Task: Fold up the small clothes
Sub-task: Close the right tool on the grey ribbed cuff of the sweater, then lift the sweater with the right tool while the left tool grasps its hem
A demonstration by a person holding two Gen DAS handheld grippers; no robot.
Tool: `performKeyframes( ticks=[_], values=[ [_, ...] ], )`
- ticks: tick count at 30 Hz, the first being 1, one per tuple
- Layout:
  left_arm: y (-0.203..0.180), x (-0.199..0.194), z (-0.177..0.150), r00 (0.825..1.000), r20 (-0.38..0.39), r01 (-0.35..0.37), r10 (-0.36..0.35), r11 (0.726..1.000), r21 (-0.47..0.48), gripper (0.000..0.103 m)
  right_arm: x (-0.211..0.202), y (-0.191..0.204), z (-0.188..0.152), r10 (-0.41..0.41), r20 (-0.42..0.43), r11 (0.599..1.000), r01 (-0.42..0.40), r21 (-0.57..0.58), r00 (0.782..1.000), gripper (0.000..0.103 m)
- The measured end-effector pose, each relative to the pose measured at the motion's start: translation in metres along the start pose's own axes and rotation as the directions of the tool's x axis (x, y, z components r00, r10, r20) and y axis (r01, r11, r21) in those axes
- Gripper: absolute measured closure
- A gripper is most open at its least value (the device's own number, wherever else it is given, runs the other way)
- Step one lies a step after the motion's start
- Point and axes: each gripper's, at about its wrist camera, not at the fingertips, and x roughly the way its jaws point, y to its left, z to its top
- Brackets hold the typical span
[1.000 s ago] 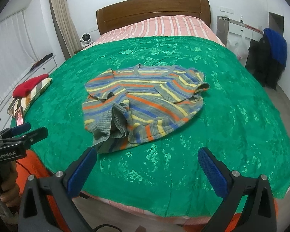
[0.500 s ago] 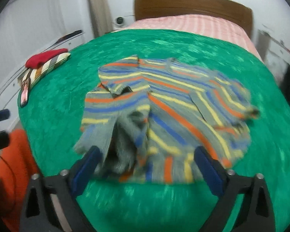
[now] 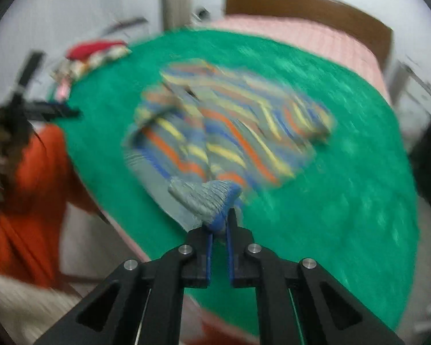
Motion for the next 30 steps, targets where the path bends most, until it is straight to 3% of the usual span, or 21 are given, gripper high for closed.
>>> performKeyframes(
  ticks=[1, 3, 6, 8, 10, 13, 16, 19, 21, 23, 27, 30],
  values=[
    [-0.003, 0.002, 0.0, 1.0, -0.007, 0.015, -0.014, 1.0, 0.01, 0.001, 0.009, -0.008, -0.012, -0.032, -0.063, 0.999, 0.034, 0.031, 0.998, 0.069],
    [-0.008, 0.007, -0.002, 0.999, -0.027, 0.046, -0.045, 0.999, 0.029, 0.001, 0.02, -0.021, -0.024, -0.075, -0.122, 0.993, 0.086, 0.082, 0.99, 0.044],
    [-0.011, 0.015, 0.0, 0.994, -0.061, 0.087, -0.085, 0.996, 0.027, 0.001, 0.013, -0.032, -0.025, -0.071, -0.079, 0.982, 0.084, 0.172, 0.994, 0.045],
    [-0.008, 0.017, 0.002, 0.993, -0.065, 0.095, -0.095, 0.995, 0.002, 0.001, 0.008, -0.019, -0.009, -0.032, -0.011, 0.983, 0.034, 0.18, 0.999, 0.045],
    [-0.006, 0.018, 0.004, 0.994, -0.064, 0.093, -0.093, 0.996, -0.016, 0.001, 0.013, 0.007, 0.017, 0.07, 0.049, 0.986, -0.076, 0.15, 0.996, 0.043],
    [-0.006, 0.013, 0.002, 0.995, -0.05, 0.09, -0.09, 0.996, -0.011, 0.001, 0.044, 0.051, 0.063, 0.206, 0.083, 0.975, -0.212, 0.069, 0.975, 0.043],
    [-0.002, 0.007, 0.0, 0.994, -0.032, 0.107, -0.107, 0.994, 0.008, 0.001, 0.077, 0.077, 0.097, 0.172, 0.098, 0.985, -0.175, 0.014, 0.98, 0.043],
    [-0.002, 0.002, 0.001, 0.982, -0.025, 0.188, -0.188, 0.981, 0.04, 0.002, 0.088, 0.087, 0.115, 0.172, 0.104, 0.984, -0.175, 0.016, 0.98, 0.043],
    [-0.016, -0.001, 0.001, 0.977, 0.001, 0.214, -0.215, 0.969, 0.121, 0.002, 0.076, 0.088, 0.111, 0.199, 0.13, 0.978, -0.205, 0.033, 0.971, 0.043],
    [-0.031, 0.006, 0.002, 0.977, 0.004, 0.21, -0.215, 0.959, 0.191, 0.005, 0.065, 0.079, 0.097, 0.165, 0.135, 0.983, -0.174, 0.059, 0.977, 0.043],
    [-0.067, 0.052, 0.01, 0.973, -0.08, 0.23, -0.216, 0.921, 0.315, 0.032, 0.035, 0.035, 0.05, 0.071, 0.108, 0.973, -0.092, 0.21, 0.992, 0.043],
    [-0.079, 0.087, 0.02, 0.978, -0.093, 0.207, -0.186, 0.919, 0.336, 0.047, 0.014, 0.003, 0.015, -0.015, 0.08, 0.953, -0.01, 0.302, 0.997, 0.043]
  ],
)
